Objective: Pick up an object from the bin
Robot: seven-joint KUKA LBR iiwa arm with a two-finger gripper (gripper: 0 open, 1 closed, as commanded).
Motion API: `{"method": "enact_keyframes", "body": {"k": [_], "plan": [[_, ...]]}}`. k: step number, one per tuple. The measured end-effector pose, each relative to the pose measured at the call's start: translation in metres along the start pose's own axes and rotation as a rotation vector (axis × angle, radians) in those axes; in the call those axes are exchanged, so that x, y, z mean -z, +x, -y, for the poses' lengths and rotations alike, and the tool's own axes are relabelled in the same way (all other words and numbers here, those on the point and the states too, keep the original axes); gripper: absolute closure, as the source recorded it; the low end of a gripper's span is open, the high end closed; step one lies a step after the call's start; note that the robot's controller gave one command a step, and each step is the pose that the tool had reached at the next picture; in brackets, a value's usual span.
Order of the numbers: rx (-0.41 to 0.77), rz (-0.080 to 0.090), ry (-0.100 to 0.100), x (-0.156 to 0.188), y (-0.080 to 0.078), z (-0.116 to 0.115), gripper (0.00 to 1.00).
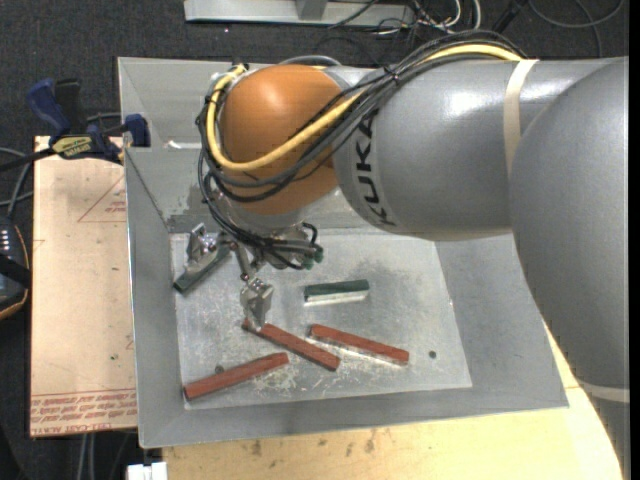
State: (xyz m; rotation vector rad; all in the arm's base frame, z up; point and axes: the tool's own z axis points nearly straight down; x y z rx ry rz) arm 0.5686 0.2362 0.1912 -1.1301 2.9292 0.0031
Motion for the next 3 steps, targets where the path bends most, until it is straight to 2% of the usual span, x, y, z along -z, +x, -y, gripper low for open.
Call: {"method": "enact_keyframes", "body": {"k": [1,2,3], "plan": [[-0.01,0.009,0.002,-0.058,-0.008,0.027,0.0],[0.127,-0.001,0.004,-0.101,-0.026,0.036,0.0],[0.258,0.017,0.003,-0.104,-0.048,0.065,0.0]]}}
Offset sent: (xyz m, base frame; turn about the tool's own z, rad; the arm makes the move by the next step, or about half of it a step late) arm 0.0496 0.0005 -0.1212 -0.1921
